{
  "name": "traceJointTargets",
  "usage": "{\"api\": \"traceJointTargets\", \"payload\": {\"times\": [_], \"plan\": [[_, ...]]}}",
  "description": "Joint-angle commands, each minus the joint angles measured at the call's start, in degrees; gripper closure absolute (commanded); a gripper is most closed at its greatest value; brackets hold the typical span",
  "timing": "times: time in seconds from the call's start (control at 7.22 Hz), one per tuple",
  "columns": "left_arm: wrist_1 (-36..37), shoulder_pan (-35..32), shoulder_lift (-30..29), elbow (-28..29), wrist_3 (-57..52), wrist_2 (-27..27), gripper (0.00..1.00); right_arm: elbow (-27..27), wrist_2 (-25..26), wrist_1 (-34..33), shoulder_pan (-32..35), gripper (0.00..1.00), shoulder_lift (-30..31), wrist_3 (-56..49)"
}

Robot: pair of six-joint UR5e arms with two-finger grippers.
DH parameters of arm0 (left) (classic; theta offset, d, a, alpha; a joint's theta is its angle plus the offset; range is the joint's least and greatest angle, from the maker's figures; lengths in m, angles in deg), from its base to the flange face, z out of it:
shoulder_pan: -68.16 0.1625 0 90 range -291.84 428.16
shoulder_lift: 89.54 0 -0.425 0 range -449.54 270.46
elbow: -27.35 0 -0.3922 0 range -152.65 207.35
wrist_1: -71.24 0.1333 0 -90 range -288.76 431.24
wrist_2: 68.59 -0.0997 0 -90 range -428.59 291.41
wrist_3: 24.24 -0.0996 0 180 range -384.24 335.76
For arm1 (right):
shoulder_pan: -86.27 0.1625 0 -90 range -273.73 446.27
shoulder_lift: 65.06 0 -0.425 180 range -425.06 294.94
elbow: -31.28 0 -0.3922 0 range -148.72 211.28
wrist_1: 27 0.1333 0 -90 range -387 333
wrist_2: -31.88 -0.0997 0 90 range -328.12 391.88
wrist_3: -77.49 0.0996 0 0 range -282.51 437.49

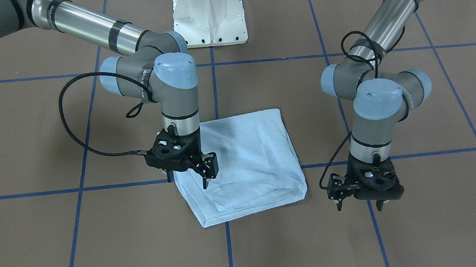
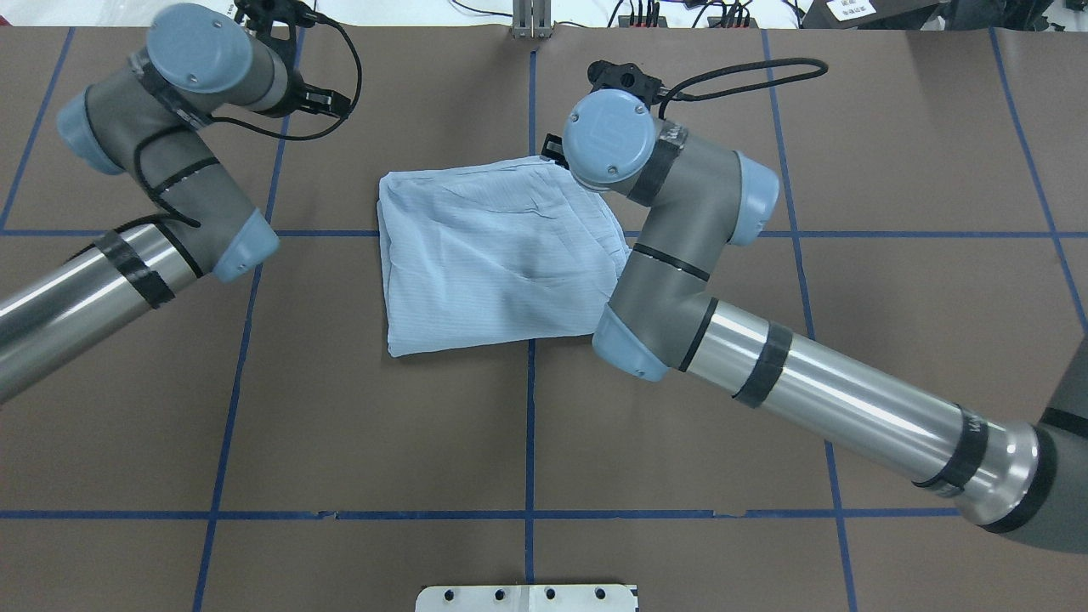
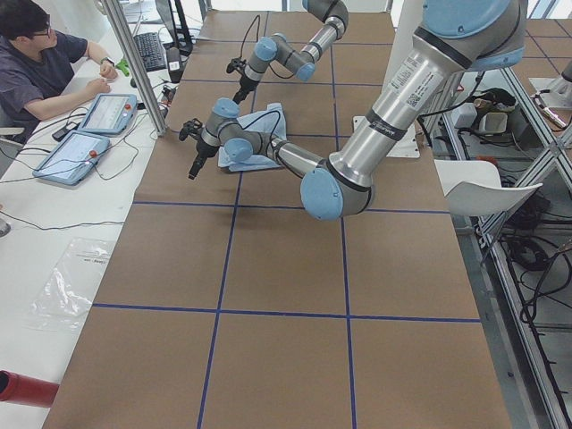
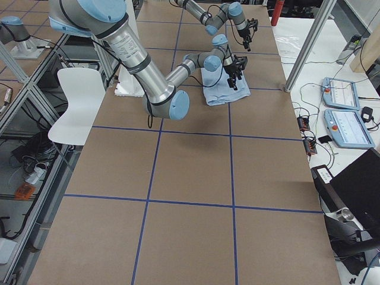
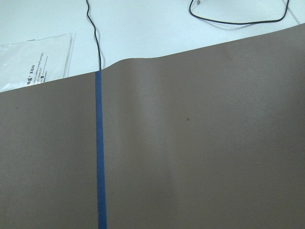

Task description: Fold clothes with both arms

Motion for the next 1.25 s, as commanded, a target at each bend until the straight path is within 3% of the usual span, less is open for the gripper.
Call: {"api": "traceJointTargets", "payload": {"times": [0.0, 0.28, 0.55, 0.83, 0.97, 1.11], "plan": [[0.3, -8.3, 6.2, -7.2, -14.4, 11.4, 0.0, 13.6, -11.5, -5.6, 7.6, 0.0, 9.7, -12.7], [0.8, -18.0, 12.2, -9.7, -29.9, 21.6, 0.0, 20.1, -24.2, -5.5, 18.5, 0.0, 21.4, -31.3], [0.9, -27.6, 19.0, -9.5, -41.4, 28.8, 0.0, 20.7, -33.7, -5.4, 30.7, 0.0, 32.5, -51.4], [0.3, -34.4, 25.7, -9.6, -47.8, 31.6, 0.0, 19.2, -37.9, -6.0, 42.3, 0.0, 40.9, -73.2], [0.6, -34.6, 29.2, -9.7, -47.2, 31.6, 0.0, 18.7, -40.9, -7.7, 45.2, 0.0, 43.5, -79.0], [0.8, -34.7, 29.3, -6.1, -47.3, 31.4, 0.0, 18.4, -42.9, -7.9, 45.5, 0.0, 47.1, -80.3]]}}
